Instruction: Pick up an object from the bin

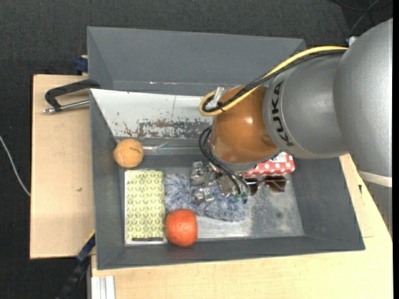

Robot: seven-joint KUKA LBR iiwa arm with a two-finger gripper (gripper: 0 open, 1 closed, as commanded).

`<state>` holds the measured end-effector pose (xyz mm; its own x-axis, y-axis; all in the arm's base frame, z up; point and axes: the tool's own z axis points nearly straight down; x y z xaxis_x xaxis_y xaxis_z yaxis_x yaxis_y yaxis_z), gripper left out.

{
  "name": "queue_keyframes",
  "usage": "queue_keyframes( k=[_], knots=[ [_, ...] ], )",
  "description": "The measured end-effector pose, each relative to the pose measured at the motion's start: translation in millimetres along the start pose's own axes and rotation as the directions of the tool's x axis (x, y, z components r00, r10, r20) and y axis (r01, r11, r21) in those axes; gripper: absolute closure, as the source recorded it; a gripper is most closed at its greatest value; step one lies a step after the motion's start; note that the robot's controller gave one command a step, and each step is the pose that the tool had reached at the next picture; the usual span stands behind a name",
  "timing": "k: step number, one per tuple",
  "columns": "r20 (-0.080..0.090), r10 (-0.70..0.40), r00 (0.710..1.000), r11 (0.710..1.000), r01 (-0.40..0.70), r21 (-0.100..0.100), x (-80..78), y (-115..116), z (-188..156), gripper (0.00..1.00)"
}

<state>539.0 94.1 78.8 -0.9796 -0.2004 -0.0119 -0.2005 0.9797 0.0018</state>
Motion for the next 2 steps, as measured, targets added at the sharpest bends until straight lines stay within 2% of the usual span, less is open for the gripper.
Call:
queue_keyframes(
  k=[1, 2],
  knots=[
    [0.0, 0.0, 1.0, 1.0, 0.0, 0.0, 0.0, 0.0, 0.0, 1.0],
    [-0.005, -0.006, 1.0, 1.0, 0.006, 0.001, 6.1, 6.7, -191.1, 1.0]
  ],
)
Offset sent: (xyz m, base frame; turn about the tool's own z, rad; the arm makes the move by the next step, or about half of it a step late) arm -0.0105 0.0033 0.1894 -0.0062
